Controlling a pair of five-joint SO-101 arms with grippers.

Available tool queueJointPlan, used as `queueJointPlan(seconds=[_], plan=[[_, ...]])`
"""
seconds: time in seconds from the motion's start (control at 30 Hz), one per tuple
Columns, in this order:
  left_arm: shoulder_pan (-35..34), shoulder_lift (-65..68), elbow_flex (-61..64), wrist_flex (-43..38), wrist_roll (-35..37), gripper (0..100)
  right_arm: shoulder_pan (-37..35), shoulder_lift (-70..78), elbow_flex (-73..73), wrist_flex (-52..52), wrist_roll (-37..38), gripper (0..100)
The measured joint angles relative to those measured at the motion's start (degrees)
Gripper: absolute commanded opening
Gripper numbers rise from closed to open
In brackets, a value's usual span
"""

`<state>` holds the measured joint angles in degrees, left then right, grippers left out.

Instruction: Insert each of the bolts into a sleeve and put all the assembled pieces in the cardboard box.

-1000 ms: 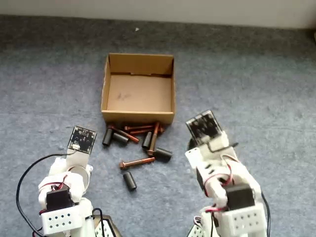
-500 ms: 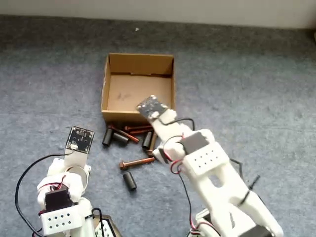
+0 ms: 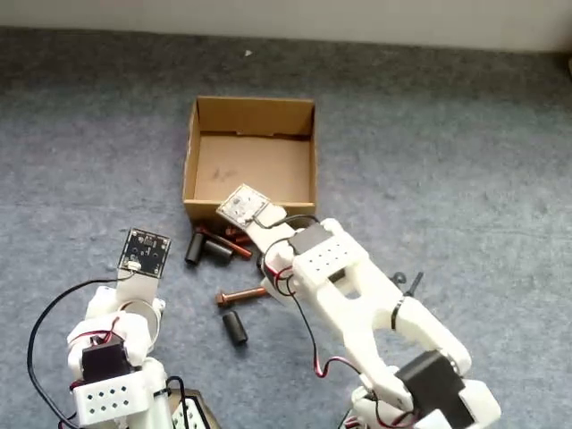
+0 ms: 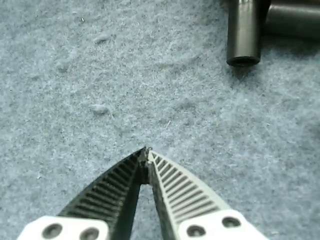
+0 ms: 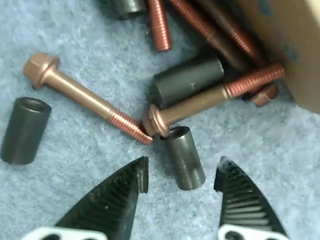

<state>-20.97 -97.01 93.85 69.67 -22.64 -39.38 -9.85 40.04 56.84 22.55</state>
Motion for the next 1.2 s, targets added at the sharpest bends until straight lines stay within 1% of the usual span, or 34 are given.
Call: queueJointPlan(seconds=[0.17,0.33,0.4,0.5,0.6,0.8,0.93,1.07,1.2], plan=[[0.0,0.0,0.0,0.0,0.0,1,0.6,4.4,-0.1,-1.2,2.0,20.7],[0.0,0.0,0.0,0.0,0.0,1,3.2,6.8,-0.4,-1.7,2.0,11.2],[0.0,0.0,0.0,0.0,0.0,1,3.7,6.9,-0.5,-2.7,2.0,9.1],[0.0,0.0,0.0,0.0,0.0,1,3.8,6.9,-0.5,-4.3,2.4,6.0],[0.0,0.0,0.0,0.0,0.0,1,3.8,6.9,-0.5,-4.9,2.4,0.2],[0.0,0.0,0.0,0.0,0.0,1,3.8,6.3,-0.5,-4.2,2.3,0.6],[0.0,0.0,0.0,0.0,0.0,1,6.2,-0.7,-0.4,0.9,-2.5,0.6],[0.0,0.0,0.0,0.0,0.0,1,12.9,-12.4,1.7,3.8,-6.0,0.5],[0.0,0.0,-0.6,0.0,-0.1,1,19.0,-22.2,8.3,4.0,-8.6,0.5]])
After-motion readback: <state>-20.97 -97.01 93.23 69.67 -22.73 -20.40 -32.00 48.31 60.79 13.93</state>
